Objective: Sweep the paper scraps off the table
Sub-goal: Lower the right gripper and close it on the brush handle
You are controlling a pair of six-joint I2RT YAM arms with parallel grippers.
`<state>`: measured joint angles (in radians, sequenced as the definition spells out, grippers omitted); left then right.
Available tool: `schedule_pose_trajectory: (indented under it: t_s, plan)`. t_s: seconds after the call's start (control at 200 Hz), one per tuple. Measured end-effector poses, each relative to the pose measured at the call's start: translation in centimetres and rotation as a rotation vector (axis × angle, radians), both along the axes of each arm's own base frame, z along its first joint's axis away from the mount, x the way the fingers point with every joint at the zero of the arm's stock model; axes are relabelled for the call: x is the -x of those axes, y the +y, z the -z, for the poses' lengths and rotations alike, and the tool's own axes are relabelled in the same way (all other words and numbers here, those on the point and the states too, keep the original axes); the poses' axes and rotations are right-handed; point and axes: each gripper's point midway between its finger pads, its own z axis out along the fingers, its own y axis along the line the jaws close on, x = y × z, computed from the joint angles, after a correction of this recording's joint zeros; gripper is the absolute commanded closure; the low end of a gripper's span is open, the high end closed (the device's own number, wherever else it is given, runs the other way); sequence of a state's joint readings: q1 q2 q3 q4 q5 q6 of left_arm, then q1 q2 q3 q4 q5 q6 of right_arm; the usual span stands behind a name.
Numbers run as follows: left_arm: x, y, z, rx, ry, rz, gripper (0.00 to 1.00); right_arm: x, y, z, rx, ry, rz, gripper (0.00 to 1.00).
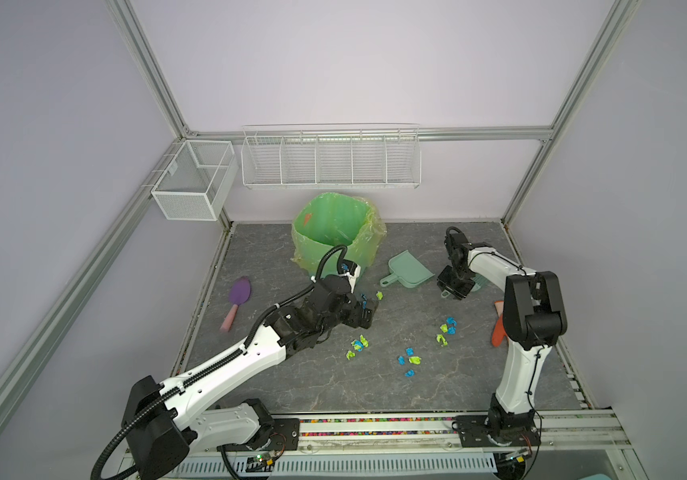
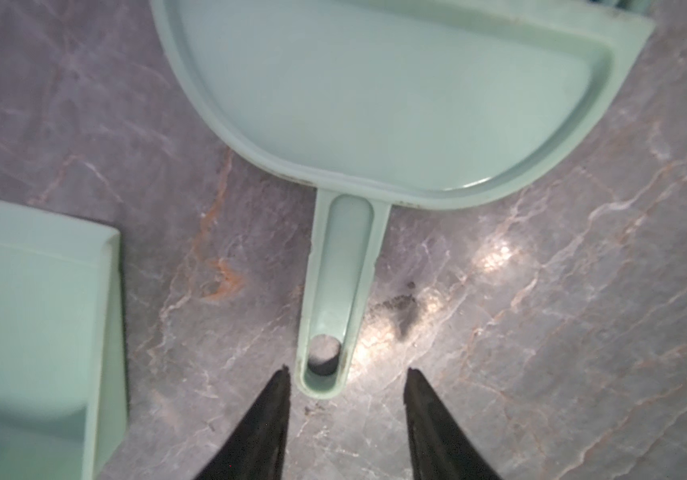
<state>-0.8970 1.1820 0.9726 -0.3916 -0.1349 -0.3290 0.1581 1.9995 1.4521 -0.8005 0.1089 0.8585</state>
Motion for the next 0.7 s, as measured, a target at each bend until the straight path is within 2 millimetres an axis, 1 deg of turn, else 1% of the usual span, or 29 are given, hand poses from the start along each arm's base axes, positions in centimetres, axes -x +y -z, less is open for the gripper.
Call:
schedule_pose_trajectory:
  t_s: [0.08, 0.255, 0.39, 0.435, 0.48, 0.54, 0.625, 0.7]
  plan:
    - [0.0, 0.0, 0.0, 0.000, 0.000, 0.000, 0.00, -0.4, 0.1, 0.2, -0.003, -0.010, -0.003, 0.60]
    - [-0.1, 0.1, 0.0, -0.003, -0.003, -0.006, 0.00, -0.7, 0.2, 1.3, -0.003, -0.005, -0.004, 0.59]
    - [-0.1, 0.1, 0.2, -0.007, -0.001, -0.008, 0.01, -0.9, 0.2, 1.4, -0.006, -0.011, -0.006, 0.61]
    - [-0.2, 0.1, 0.2, -0.009, -0.001, -0.009, 0.01, -0.9, 0.2, 1.4, -0.006, -0.011, -0.008, 0.65]
    - [-0.2, 0.1, 0.2, -0.011, -0.002, -0.012, 0.01, -1.0, 0.3, 1.4, -0.006, -0.014, -0.009, 0.73]
    - [-0.3, 0.2, 0.3, -0.013, -0.003, -0.015, 0.00, -1.1, 0.3, 1.4, -0.008, -0.019, -0.015, 0.80]
    - [-0.3, 0.2, 0.3, -0.015, -0.004, -0.019, 0.00, -1.4, 0.5, 1.4, -0.018, -0.032, -0.023, 0.85]
    - [-0.4, 0.2, 0.3, -0.017, -0.005, -0.021, 0.01, -1.4, 0.5, 1.4, -0.019, -0.034, -0.024, 0.87]
